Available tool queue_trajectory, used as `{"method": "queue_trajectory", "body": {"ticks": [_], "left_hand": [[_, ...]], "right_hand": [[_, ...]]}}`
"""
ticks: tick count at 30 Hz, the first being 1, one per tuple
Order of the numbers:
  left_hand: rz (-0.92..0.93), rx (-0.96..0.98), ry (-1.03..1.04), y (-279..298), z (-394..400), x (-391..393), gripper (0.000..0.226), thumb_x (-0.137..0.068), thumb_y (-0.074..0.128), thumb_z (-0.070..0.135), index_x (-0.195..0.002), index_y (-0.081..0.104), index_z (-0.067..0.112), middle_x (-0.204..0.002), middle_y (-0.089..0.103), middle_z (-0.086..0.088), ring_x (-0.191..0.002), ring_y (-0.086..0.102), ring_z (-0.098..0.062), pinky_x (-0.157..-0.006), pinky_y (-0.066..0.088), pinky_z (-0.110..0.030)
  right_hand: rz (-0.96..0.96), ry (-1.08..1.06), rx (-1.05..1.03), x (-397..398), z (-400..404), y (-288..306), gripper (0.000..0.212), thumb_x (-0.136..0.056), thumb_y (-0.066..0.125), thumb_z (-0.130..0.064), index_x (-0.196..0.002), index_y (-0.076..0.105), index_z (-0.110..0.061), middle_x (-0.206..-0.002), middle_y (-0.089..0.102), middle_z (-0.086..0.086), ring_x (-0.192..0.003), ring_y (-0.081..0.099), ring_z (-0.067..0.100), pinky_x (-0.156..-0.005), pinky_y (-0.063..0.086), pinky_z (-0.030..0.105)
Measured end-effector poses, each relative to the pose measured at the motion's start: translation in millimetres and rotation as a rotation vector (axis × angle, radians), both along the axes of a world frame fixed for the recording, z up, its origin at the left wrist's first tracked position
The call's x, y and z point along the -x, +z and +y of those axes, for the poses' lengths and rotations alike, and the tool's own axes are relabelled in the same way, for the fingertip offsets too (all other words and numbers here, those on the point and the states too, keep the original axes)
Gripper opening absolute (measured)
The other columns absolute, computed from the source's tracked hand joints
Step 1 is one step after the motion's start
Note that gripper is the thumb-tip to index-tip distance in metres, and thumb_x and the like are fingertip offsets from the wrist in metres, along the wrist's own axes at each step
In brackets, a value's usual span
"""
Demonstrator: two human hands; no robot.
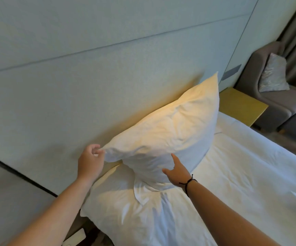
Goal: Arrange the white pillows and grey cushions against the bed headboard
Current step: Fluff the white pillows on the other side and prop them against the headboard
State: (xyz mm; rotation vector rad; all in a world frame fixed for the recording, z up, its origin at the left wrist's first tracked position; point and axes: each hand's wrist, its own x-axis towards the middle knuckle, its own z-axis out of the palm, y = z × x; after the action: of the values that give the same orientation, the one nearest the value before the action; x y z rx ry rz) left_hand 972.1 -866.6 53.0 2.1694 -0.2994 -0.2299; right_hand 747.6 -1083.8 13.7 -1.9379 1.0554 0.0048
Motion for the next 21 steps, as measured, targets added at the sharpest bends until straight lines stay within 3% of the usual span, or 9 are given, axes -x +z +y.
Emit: {"method": "queue_trajectory", "body": {"ticks": [4,8,13,21], "left_hand": [[0.007,-0.035,-0.288,-3.8,-43.8,72.7,0.004,-0.09,0.061,0.029,-0.093,0.061,0.032,-0.085,0.063,0.017,-0.08,0.059,0.001,-0.063,0.042,-0.021],[0.11,-0.069,-0.57,-11.2,-92.4,137.8,0.005,-0.09,0.065,0.023,-0.087,0.065,0.027,-0.081,0.068,0.006,-0.076,0.066,-0.01,-0.067,0.051,-0.029],[0.194,-0.19,-0.911,-28.7,-150.2,225.7,0.01,-0.088,0.069,0.014,-0.079,0.069,0.018,-0.071,0.072,-0.005,-0.062,0.068,-0.019,-0.068,0.055,-0.038],[0.1,-0.32,-1.295,-61.5,-226.7,400.1,0.014,-0.088,0.068,0.026,-0.074,0.068,0.029,-0.071,0.07,0.012,-0.069,0.065,-0.004,-0.064,0.046,-0.023]], "right_hand": [[-0.005,-0.124,-0.035,43.6,-3.9,-1.6,0.09,-0.088,0.067,-0.036,-0.155,0.008,-0.022,-0.157,0.03,0.003,-0.139,0.038,0.026,-0.102,0.039,0.032],[0.034,-0.352,-0.138,116.0,-15.2,-12.0,0.09,-0.084,0.068,-0.041,-0.154,0.012,-0.025,-0.15,0.042,0.007,-0.132,0.047,0.026,-0.098,0.043,0.031],[0.115,-0.65,-0.261,262.3,-20.9,-34.6,0.083,-0.087,0.065,-0.043,-0.153,0.018,-0.021,-0.144,0.047,0.009,-0.129,0.048,0.025,-0.099,0.042,0.03],[0.168,-1.086,-0.372,492.1,28.5,-90.5,0.078,-0.09,0.065,-0.038,-0.151,0.022,-0.015,-0.148,0.043,0.014,-0.132,0.046,0.028,-0.104,0.044,0.037]]}}
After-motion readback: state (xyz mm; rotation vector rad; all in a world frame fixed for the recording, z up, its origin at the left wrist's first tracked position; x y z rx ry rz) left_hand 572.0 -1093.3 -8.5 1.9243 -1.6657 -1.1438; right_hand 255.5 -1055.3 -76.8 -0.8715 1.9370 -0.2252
